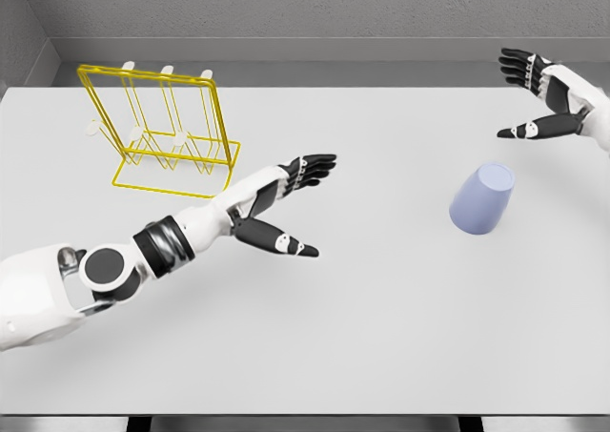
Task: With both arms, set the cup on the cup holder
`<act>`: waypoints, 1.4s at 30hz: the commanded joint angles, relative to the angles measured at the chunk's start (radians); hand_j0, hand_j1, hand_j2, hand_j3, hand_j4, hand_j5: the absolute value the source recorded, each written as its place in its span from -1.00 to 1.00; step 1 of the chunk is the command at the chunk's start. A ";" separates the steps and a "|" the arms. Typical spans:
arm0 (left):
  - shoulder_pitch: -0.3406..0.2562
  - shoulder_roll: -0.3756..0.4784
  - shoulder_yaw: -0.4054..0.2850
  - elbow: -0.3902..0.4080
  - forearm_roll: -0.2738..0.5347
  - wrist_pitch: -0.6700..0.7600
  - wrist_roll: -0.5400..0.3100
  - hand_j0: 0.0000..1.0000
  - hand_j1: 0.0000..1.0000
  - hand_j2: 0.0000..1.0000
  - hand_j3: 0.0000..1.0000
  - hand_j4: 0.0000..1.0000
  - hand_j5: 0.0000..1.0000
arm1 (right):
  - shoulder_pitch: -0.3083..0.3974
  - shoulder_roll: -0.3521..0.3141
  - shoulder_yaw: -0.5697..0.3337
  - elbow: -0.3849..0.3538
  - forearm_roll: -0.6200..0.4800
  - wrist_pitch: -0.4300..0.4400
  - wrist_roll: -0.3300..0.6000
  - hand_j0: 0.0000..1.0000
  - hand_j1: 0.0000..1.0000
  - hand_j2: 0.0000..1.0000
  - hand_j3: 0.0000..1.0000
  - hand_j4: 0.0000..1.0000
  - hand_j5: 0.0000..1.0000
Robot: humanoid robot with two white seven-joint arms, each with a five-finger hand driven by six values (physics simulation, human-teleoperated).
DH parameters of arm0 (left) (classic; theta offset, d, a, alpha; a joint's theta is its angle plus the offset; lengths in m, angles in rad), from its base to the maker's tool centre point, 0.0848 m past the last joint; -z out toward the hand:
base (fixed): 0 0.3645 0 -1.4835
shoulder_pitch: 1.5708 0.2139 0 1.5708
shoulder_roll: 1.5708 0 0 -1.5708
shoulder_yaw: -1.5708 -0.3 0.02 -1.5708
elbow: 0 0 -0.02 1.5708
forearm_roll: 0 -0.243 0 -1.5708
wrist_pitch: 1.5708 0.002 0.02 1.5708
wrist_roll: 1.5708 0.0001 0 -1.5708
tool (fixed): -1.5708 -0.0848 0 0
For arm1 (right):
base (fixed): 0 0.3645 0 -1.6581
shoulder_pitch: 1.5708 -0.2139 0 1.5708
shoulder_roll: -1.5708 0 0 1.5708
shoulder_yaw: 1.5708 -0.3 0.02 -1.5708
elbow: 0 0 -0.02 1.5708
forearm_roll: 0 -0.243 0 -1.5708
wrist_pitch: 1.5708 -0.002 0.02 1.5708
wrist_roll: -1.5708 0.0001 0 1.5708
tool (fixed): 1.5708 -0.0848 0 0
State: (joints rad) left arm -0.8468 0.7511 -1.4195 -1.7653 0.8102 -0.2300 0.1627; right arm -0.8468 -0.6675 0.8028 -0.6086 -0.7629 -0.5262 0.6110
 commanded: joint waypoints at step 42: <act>0.014 -0.006 0.033 0.000 -0.003 0.055 -0.002 1.00 1.00 1.00 1.00 1.00 1.00 | 0.172 -0.124 -0.008 -0.053 -0.044 -0.085 0.000 1.00 1.00 1.00 1.00 1.00 1.00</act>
State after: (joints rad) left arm -0.8330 0.7459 -1.3879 -1.7653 0.8079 -0.1748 0.1610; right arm -0.6734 -0.7865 0.7985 -0.6566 -0.7874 -0.6125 0.6110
